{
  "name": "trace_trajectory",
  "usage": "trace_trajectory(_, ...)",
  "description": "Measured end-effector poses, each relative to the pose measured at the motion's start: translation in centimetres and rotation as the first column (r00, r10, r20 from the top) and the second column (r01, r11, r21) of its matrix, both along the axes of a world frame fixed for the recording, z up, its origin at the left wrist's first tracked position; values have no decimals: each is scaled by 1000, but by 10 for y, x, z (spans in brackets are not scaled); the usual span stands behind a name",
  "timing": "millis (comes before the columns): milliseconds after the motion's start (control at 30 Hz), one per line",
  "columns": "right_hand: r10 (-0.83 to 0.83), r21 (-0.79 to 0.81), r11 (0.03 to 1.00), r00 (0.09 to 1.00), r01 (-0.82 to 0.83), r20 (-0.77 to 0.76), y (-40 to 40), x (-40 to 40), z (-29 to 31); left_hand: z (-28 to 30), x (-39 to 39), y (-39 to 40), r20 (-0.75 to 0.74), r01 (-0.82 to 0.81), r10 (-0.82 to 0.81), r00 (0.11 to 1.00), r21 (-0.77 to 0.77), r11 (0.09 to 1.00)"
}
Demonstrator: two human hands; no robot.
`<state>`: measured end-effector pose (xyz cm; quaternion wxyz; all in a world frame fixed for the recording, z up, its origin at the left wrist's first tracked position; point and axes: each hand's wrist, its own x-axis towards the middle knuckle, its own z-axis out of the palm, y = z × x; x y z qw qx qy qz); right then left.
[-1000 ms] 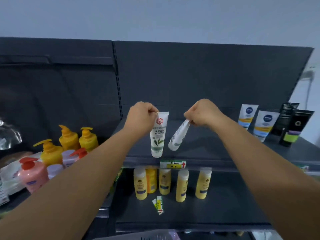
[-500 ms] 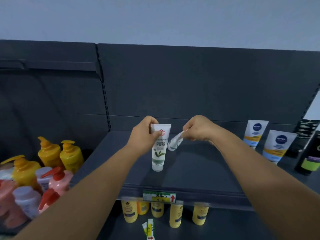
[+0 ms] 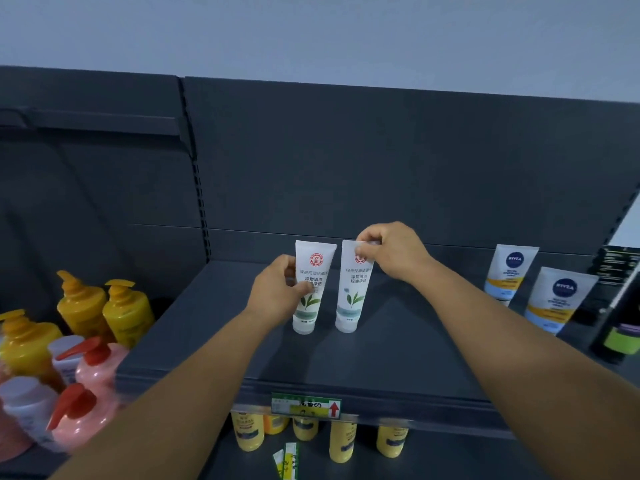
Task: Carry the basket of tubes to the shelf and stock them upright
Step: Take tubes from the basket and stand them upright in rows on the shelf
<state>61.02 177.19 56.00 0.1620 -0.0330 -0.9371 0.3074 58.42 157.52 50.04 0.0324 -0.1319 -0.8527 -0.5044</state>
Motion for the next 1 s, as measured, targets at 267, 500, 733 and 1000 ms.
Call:
trace_trajectory(267, 33, -449, 893, 999, -19, 21, -11, -1, -47, -29, -6, 6, 83, 52, -43, 996, -107, 993)
trace_trajectory(500, 49, -450, 892, 978, 48, 202, 10, -17, -85, -37, -35, 28, 74, 55, -48, 996, -100, 993)
trace_trajectory(733, -167, -280, 936, 968, 215, 186, 64, -49, -83, -39, -71, 79, 56, 46, -40, 998, -105, 993)
trace_trajectory(1000, -227, -245, 930, 953, 273, 198, 86, -70, -83, -38, -101, 116, 49, 19, -13, 999, -134, 991)
